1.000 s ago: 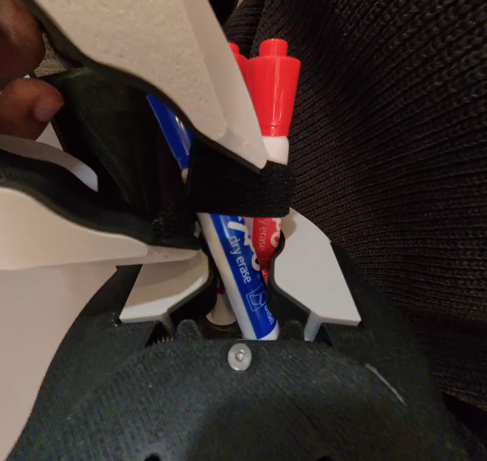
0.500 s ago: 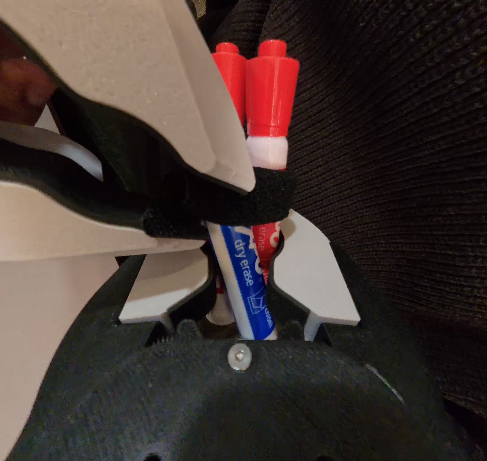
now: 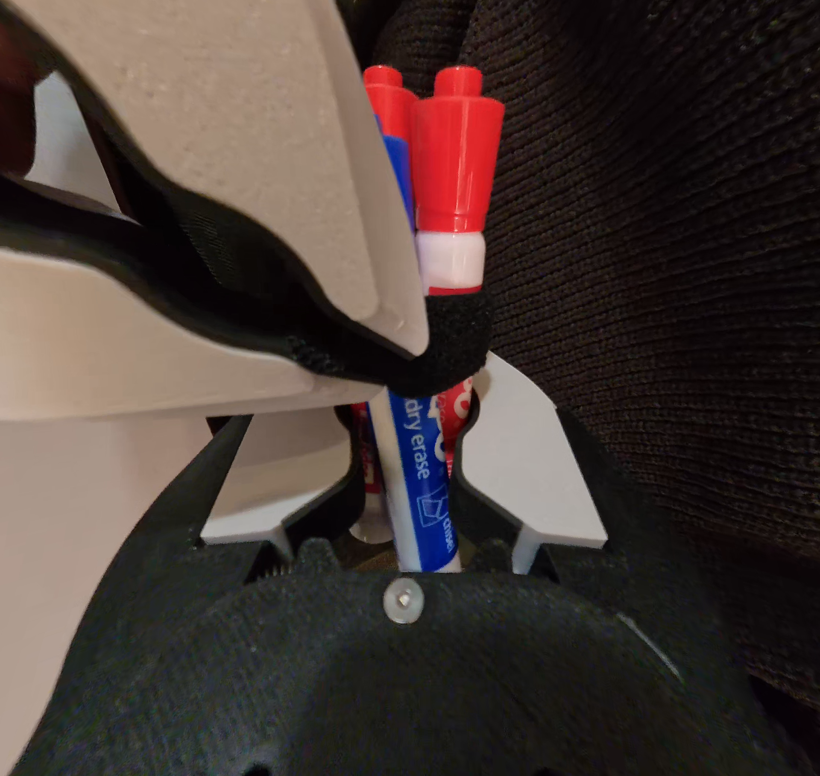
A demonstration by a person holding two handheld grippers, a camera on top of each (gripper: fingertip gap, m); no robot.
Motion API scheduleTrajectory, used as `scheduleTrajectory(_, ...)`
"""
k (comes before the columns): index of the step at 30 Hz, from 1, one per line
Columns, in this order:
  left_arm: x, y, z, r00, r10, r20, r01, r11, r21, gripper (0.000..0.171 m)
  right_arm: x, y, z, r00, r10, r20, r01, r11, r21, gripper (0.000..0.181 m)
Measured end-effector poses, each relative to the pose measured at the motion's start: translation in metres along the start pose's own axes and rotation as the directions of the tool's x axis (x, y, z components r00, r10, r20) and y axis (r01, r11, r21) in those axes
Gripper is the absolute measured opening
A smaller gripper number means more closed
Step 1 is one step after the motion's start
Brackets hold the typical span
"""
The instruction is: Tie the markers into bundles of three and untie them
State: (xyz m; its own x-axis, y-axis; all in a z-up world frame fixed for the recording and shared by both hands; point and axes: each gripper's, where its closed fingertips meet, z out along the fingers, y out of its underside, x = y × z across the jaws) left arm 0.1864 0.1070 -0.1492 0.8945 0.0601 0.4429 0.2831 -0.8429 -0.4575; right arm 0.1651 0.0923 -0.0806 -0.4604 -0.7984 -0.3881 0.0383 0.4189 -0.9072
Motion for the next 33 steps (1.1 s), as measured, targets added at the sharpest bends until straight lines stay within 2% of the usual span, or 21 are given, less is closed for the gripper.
scheduleTrajectory(5, -0.004, 0.002, -0.004, 1.0, -0.014, 0.016, 0.014, 1.0, 0.007, 0.042, 0.009, -0.006, -0.001, 0.998, 0.006, -0.06, -0.003, 0.999, 0.047, 0.009)
scheduleTrajectory(7, -0.005, 0.004, -0.006, 1.0, -0.02, 0.021, 0.02, 1.0, 0.01, 0.042, 0.012, -0.009, -0.004, 0.996, 0.05, -0.075, -0.046, 0.997, 0.062, 0.022)
scheduleTrajectory(9, -0.007, 0.006, -0.008, 0.999, -0.028, 0.032, 0.027, 1.0, 0.007, 0.043, 0.017, -0.011, -0.009, 0.991, 0.089, -0.097, -0.081, 0.993, 0.082, 0.044)
scheduleTrajectory(13, -0.009, 0.008, -0.009, 0.999, -0.039, 0.038, 0.039, 0.999, 0.005, 0.043, 0.027, -0.007, -0.017, 0.973, 0.187, -0.135, -0.176, 0.98, 0.092, 0.056)
scheduleTrajectory(22, -0.01, 0.01, -0.007, 0.998, -0.048, 0.031, 0.048, 0.999, -0.001, 0.043, 0.012, 0.011, 0.004, 0.975, 0.205, -0.081, -0.209, 0.977, -0.039, 0.056)
scheduleTrajectory(27, -0.011, 0.011, -0.007, 0.998, -0.056, 0.034, 0.056, 0.998, 0.001, 0.043, 0.013, 0.004, 0.007, 0.969, 0.227, -0.097, -0.23, 0.973, -0.017, 0.053)
scheduleTrajectory(30, -0.013, 0.012, -0.009, 0.997, -0.065, 0.04, 0.064, 0.998, 0.006, 0.043, 0.017, 0.002, 0.005, 0.963, 0.239, -0.123, -0.241, 0.971, 0.005, 0.04)
scheduleTrajectory(33, -0.014, 0.013, -0.011, 0.997, -0.07, 0.043, 0.07, 0.997, 0.011, 0.043, 0.02, 0.002, 0.003, 0.958, 0.256, -0.132, -0.256, 0.967, 0.012, 0.037)
